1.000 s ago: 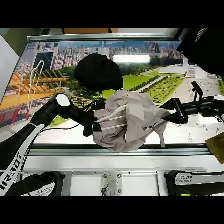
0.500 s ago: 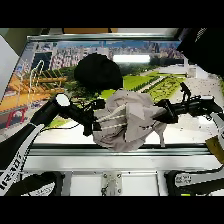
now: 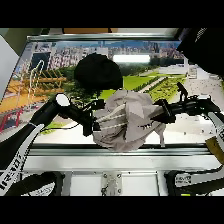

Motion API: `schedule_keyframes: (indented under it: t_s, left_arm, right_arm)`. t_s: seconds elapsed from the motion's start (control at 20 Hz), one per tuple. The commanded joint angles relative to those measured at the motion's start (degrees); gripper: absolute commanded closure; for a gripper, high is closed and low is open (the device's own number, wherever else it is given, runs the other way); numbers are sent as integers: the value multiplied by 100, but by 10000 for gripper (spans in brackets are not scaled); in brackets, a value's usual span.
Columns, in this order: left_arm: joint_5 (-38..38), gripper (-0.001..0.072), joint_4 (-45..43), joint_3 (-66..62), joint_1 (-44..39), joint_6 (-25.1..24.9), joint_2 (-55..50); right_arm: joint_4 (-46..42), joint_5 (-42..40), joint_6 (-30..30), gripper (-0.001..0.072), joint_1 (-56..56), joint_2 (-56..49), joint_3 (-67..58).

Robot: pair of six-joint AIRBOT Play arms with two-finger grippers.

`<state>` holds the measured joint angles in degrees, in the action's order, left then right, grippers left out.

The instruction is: Fold the clothes and pants, and hang the long-sleeved shirts on hangers.

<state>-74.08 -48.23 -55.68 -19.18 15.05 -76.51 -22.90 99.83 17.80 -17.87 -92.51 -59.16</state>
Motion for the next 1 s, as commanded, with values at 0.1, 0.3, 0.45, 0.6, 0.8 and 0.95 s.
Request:
schedule_keyframes:
  t_s: [0.1,0.3,0.45,0.6,0.8,0.95]
  left_arm:
    - [15,693,17,-2,0,-7,0]
    - [15,693,15,-2,0,-4,0]
    - [15,693,15,-2,0,-4,0]
    - [15,693,15,-2,0,-4,0]
    - [20,693,15,-2,0,-4,0]
    - [20,693,13,-2,0,-7,0]
  right_arm:
    - [-13,0,-22,41,11,-4,4]
    - [-15,2,-22,41,11,-4,4]
    - [-17,-17,-24,141,11,-4,4]
    - [-17,-22,-20,700,11,-4,4]
    - [-17,-20,-22,700,15,-4,7]
    - [-17,-22,-22,700,15,-4,7]
